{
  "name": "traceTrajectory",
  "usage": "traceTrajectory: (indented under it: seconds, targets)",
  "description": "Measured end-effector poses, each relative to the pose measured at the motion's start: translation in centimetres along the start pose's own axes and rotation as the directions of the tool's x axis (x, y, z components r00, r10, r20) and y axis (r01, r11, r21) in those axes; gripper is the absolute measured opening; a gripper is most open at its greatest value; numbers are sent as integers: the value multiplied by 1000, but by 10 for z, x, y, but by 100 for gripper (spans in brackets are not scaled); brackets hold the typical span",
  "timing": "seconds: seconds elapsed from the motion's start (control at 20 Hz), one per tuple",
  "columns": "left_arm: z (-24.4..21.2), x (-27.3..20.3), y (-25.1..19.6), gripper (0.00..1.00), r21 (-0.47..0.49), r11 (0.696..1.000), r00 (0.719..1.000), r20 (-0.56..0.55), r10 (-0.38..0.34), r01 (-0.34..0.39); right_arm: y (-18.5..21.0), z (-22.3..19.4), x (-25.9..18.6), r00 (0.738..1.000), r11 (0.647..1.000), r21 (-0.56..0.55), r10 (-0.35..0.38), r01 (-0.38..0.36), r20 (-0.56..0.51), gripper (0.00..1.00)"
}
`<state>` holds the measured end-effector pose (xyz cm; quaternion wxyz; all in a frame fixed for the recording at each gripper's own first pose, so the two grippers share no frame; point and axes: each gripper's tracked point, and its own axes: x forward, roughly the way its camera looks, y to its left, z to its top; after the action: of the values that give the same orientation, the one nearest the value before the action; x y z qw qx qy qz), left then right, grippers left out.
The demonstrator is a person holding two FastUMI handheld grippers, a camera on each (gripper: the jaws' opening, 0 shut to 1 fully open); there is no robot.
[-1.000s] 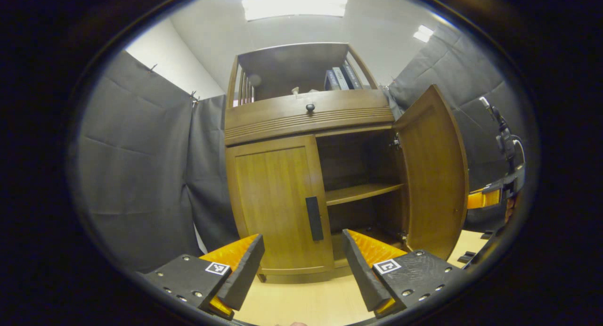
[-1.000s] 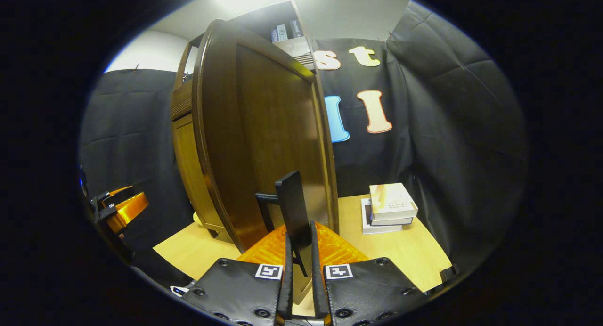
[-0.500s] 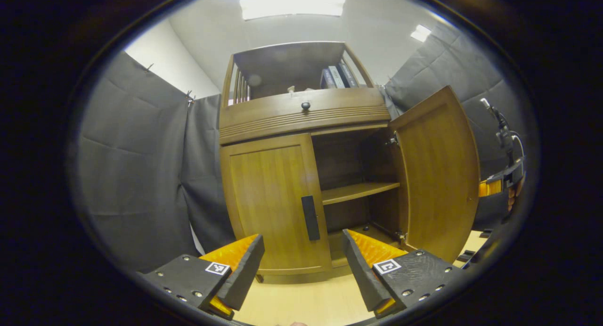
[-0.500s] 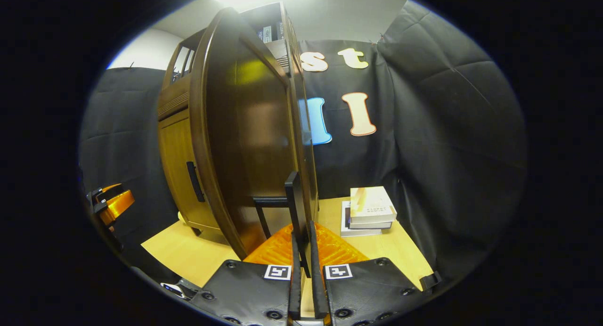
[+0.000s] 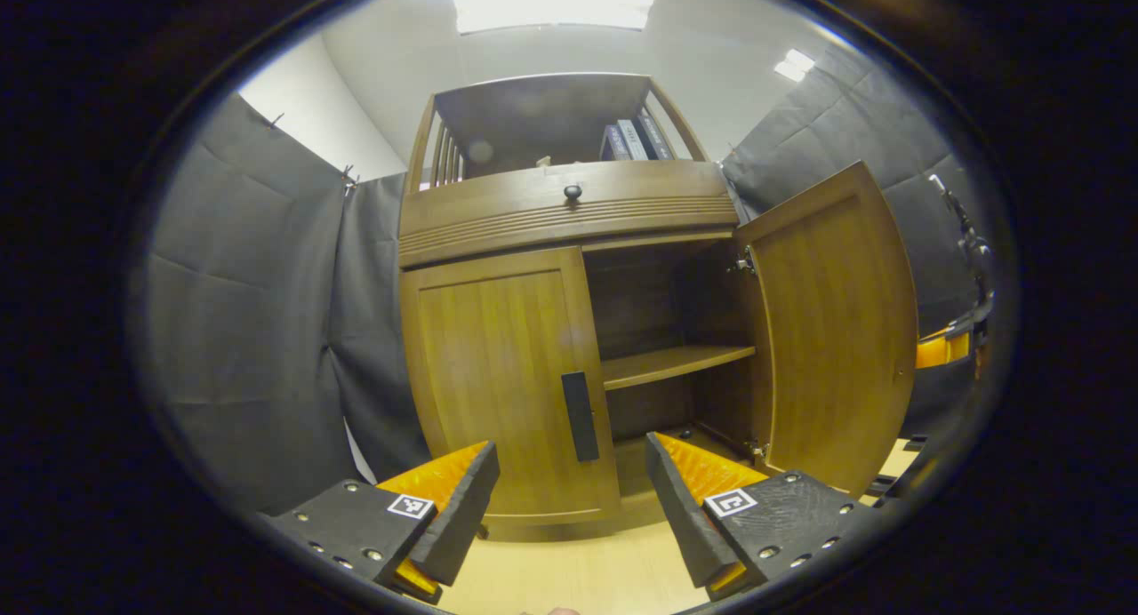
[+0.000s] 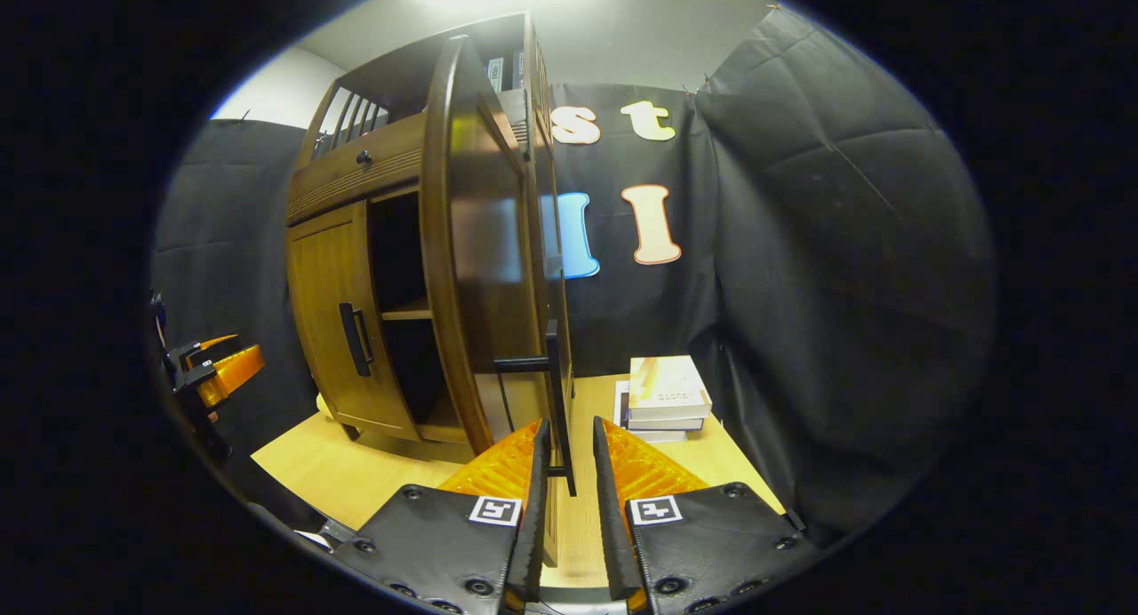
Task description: Open the right door of the double-door shoe cabinet with the right hand, and open the left door with the left hand.
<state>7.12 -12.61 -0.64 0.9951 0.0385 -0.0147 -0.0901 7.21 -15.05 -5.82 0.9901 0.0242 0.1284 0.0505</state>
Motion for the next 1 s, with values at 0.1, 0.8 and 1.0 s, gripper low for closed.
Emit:
traceTrajectory:
  seconds: [0.1, 0.8, 1.0]
  targets:
    - [1, 13, 2, 95, -2, 1000, 1000, 8, -11, 11, 7, 4, -13, 1000, 1000, -9, -7, 7, 14, 37]
    - [-14, 131, 11, 95, -53, 997, 998, -31, -51, 49, 90, 31, -45, 996, 1000, -16, -5, 6, 87, 99]
    - [-33, 168, 14, 95, -61, 997, 997, -57, -46, 43, 106, 29, -36, 996, 999, -33, -20, 23, 83, 99]
